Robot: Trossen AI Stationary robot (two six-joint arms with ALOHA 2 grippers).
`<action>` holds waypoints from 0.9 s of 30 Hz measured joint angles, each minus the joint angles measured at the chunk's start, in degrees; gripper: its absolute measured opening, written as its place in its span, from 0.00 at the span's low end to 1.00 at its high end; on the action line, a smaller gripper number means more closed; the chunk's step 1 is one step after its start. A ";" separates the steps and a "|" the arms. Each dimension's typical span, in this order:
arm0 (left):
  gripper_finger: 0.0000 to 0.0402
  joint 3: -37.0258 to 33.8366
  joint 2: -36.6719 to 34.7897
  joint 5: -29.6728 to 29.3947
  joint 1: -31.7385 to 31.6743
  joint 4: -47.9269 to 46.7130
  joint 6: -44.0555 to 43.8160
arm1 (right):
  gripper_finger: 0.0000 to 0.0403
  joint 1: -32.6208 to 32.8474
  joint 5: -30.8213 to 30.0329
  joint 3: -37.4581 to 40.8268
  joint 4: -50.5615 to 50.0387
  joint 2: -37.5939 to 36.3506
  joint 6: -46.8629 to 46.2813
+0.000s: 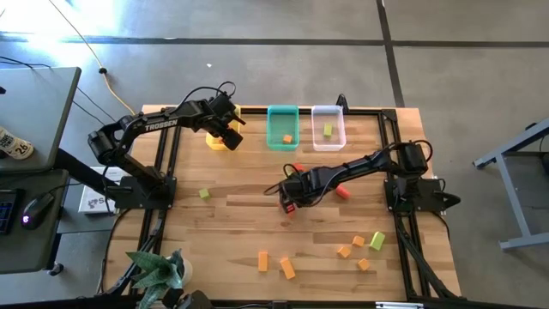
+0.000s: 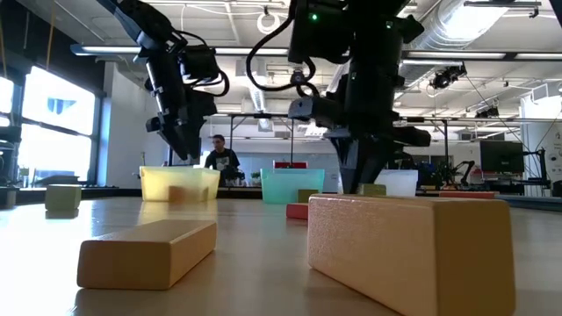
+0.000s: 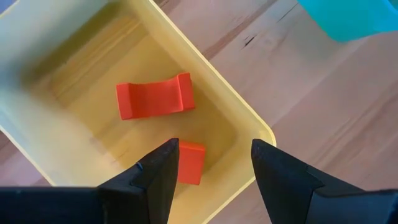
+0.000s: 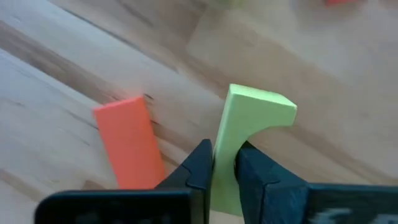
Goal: Sort & place blocks by color
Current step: Put the green block into the transparent bin
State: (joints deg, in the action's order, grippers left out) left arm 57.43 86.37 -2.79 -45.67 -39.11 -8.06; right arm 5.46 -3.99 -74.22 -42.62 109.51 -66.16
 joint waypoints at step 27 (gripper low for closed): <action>0.47 0.00 0.00 0.22 0.74 0.43 0.75 | 0.04 -23.25 -17.27 0.00 -4.81 -16.17 30.39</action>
State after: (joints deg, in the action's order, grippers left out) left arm 57.43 86.37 -2.57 -44.93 -38.68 -7.31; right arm -17.79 -21.26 -74.22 -47.43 93.35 -35.77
